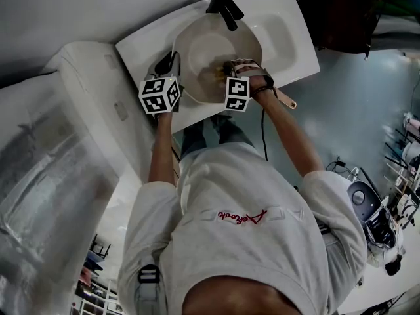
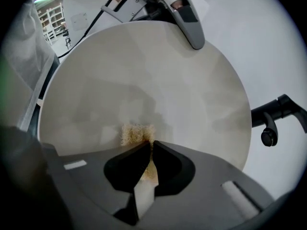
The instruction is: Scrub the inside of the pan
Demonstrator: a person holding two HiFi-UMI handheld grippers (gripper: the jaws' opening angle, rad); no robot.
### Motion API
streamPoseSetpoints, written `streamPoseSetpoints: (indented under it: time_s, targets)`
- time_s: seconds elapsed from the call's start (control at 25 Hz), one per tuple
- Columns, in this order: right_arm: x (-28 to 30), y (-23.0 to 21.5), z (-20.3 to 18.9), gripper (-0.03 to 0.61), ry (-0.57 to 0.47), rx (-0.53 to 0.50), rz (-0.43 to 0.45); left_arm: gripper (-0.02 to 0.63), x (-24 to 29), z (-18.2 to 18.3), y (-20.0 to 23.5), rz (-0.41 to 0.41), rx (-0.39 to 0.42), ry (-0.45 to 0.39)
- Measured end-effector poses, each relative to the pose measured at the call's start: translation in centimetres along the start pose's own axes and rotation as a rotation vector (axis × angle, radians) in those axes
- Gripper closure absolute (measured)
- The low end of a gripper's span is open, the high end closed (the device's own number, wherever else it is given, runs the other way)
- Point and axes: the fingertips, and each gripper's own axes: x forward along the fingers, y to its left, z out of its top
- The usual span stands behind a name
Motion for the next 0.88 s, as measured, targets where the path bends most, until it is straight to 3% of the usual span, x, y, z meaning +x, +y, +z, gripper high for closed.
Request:
streamPoseSetpoints:
  time_s: [0.88]
  targets:
    - [0.4, -1.9, -1.2, 0.549, 0.037, 0.065, -0.013, 0.571, 0.1, -0.1, 0.0, -0.009, -0.003, 0.008]
